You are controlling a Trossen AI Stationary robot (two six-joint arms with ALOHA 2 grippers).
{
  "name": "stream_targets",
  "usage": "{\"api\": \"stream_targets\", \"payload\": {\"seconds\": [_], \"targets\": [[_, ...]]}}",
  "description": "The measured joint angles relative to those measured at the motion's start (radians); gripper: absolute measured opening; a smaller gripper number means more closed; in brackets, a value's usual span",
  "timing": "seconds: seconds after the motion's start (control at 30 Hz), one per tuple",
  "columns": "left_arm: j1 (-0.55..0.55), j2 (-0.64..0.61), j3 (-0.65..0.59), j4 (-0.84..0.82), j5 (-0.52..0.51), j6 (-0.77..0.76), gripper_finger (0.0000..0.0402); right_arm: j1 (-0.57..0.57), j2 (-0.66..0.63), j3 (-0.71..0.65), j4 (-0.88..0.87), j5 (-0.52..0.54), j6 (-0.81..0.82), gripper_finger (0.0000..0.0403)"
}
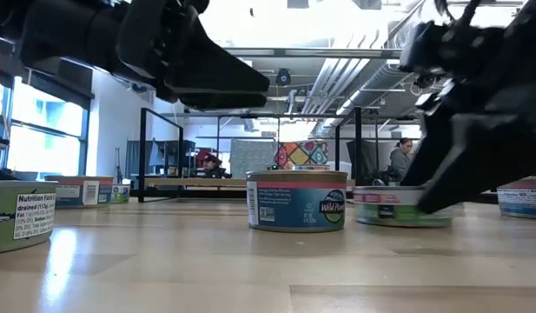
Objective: Stack canned seafood by type on shelf
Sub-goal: Adjust the cans
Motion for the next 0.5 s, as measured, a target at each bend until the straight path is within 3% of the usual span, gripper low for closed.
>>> {"api": "stream_targets", "payload": {"seconds": [0.27, 0.5], "targets": [[0.076, 0.000, 0.049, -0.139, 0.090, -0.035, 0.0335, -0.026, -0.035, 0.026, 0.031, 0.047, -0.066, 0.0254], [0.133, 0.000, 0.060, -0.181, 0.208, -0.035, 0.0335, 0.018, -0.191, 0.029, -0.208, 0.064, 0.157, 0.0280]]}}
